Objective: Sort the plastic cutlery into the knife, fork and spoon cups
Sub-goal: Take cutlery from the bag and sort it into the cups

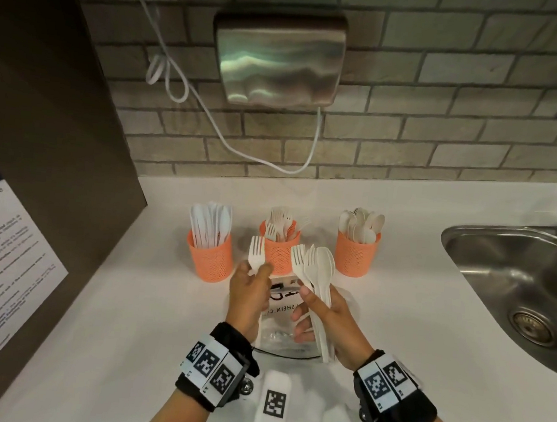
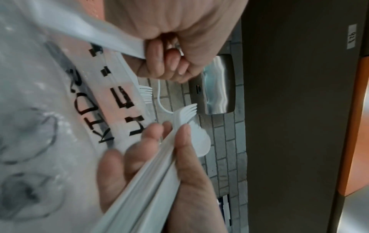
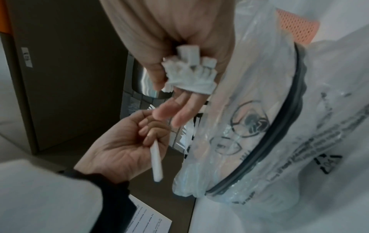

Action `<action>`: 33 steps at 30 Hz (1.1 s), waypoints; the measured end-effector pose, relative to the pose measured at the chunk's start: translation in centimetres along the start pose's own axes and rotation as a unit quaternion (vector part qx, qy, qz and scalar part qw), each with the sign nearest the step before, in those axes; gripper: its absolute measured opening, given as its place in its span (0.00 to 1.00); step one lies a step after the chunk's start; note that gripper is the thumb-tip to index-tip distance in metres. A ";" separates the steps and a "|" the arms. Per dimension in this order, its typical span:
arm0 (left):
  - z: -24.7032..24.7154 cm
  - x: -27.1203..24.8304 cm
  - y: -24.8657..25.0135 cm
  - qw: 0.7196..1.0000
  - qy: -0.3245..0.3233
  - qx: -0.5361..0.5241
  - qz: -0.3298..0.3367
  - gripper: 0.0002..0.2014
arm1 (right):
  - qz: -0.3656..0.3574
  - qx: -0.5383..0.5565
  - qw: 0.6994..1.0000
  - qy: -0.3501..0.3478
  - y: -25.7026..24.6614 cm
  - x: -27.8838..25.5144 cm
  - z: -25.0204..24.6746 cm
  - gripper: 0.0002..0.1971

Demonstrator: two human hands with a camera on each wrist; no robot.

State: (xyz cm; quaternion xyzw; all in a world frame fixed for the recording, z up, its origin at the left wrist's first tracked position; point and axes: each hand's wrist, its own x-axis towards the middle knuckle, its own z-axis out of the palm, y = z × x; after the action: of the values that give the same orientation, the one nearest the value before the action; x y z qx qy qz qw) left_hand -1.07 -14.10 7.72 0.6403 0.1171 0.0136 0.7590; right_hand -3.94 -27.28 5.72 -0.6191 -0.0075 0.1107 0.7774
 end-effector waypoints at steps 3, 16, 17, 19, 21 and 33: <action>0.7 -1.4 -0.6 0.995 -0.096 0.011 -0.020 0.06 | -0.007 0.002 1.000 -0.013 0.0 -0.2 0.3 0.08; 1.5 -1.0 -1.0 0.984 -0.119 -0.110 -0.071 0.15 | -0.034 0.013 0.999 0.006 0.1 0.0 -0.3 0.18; 1.4 -0.8 -1.0 0.982 -0.126 -0.120 -0.076 0.15 | -0.041 0.006 0.999 0.010 0.1 0.0 -0.3 0.17; 1.1 -0.5 -0.5 0.978 -0.138 -0.135 -0.079 0.14 | -0.053 -0.017 0.998 0.025 -0.1 0.0 -0.4 0.13; 0.9 -0.3 -0.2 0.980 -0.130 -0.135 -0.061 0.13 | -0.052 -0.043 0.997 0.049 -0.2 0.2 -0.6 0.11; 1.5 -0.5 -1.6 0.998 -0.062 0.009 0.016 0.08 | -0.101 -0.159 0.977 0.101 -0.1 0.5 -0.2 0.11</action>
State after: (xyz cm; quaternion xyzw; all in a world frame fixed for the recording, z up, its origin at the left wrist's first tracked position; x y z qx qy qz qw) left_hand -1.46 -15.90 6.49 0.6484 0.0599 -0.0155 0.7588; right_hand -3.39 -27.43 5.70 -0.7388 -0.0085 -0.0341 0.6731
